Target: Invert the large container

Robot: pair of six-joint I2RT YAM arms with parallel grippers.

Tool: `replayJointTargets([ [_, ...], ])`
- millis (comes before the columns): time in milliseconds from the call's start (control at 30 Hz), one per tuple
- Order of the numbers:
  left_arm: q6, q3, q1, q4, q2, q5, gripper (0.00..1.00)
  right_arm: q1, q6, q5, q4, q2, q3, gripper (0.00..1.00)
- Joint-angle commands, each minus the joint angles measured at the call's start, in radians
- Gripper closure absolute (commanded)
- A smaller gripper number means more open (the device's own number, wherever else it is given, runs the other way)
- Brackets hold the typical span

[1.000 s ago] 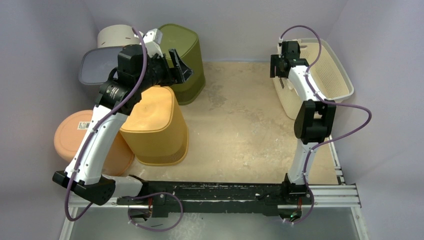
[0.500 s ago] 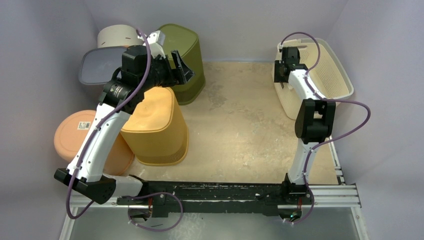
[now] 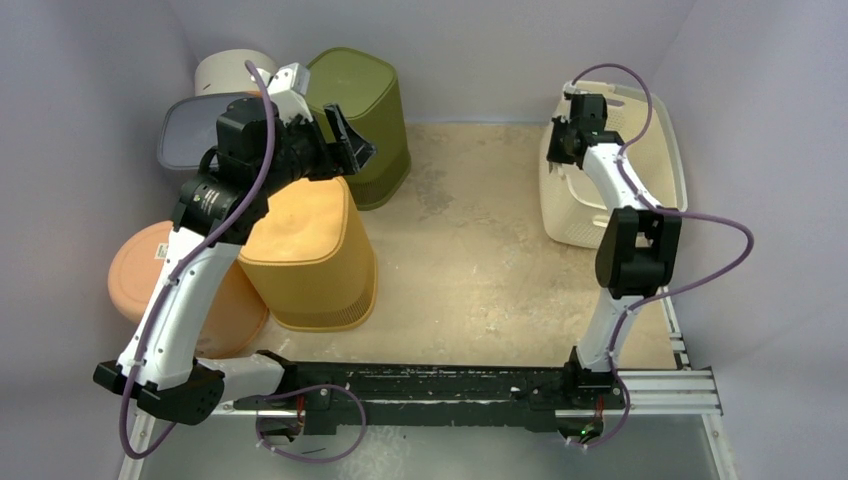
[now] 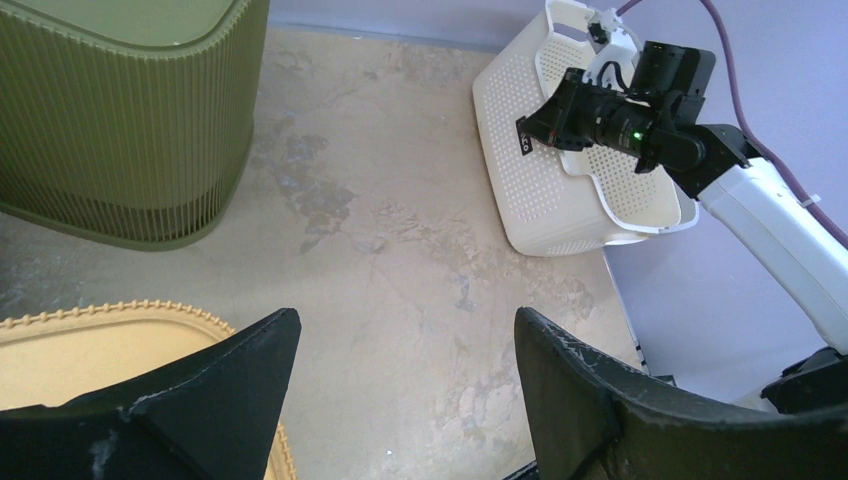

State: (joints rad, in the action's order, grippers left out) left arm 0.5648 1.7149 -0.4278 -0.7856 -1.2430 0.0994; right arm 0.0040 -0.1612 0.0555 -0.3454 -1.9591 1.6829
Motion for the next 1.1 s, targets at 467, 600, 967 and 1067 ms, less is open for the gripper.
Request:
replayJointTargets([
  [467,-0.033,0.237,-0.004,-0.105,0.040,-0.032,0.24,0.251,-1.011,-0.264,1.081,0.523,-0.480,1.00],
  [600,-0.036,0.255,-0.004,-0.124,0.041,-0.032,0.24,0.257,-1.132,-0.242,1.278,0.553,-0.606,1.00],
  [967,-0.072,0.413,-0.004,-0.216,-0.028,-0.039,0.24,0.349,-1.404,-0.134,1.900,0.458,-0.780,1.00],
  [1067,-0.065,0.418,-0.003,-0.213,-0.035,-0.035,0.24,0.361,-1.494,-0.104,2.065,0.393,-0.786,1.00],
])
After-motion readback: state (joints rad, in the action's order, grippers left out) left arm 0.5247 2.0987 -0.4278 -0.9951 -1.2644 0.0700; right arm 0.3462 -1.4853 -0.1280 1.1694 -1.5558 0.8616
